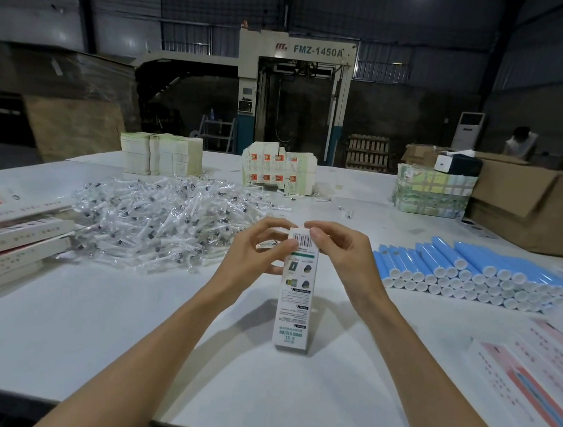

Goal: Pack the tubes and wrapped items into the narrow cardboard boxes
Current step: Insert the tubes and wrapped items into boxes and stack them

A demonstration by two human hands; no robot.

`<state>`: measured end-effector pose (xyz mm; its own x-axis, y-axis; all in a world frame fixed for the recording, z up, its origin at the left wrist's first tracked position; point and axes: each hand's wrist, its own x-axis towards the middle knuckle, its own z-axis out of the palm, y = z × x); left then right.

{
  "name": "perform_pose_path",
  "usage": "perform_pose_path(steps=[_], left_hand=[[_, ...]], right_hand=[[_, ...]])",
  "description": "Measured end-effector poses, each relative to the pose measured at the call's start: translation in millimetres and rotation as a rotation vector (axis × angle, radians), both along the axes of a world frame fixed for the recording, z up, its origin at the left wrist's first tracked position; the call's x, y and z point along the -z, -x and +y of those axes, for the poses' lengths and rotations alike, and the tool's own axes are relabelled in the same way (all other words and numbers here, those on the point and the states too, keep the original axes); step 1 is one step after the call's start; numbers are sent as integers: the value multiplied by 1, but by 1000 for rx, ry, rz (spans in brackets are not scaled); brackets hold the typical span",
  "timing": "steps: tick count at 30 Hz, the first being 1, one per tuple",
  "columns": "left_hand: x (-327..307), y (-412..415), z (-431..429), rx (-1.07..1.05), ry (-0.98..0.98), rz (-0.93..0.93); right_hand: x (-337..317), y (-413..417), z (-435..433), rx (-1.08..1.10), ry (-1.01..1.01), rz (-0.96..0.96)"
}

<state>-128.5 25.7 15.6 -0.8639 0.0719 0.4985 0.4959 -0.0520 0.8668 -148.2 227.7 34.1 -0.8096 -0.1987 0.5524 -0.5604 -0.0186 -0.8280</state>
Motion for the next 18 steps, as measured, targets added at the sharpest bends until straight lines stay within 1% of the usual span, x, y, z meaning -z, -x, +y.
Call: perform_pose_path(steps=[4, 10, 18], left_hand=[[0, -3, 1, -12, -40, 23], [7, -4, 3, -44, -10, 40], [11, -3, 6, -65, -14, 31]], right_hand=[[1, -1, -2, 4, 60, 60], [6, 5, 1, 14, -16, 113], [15, 9, 2, 69, -59, 140]])
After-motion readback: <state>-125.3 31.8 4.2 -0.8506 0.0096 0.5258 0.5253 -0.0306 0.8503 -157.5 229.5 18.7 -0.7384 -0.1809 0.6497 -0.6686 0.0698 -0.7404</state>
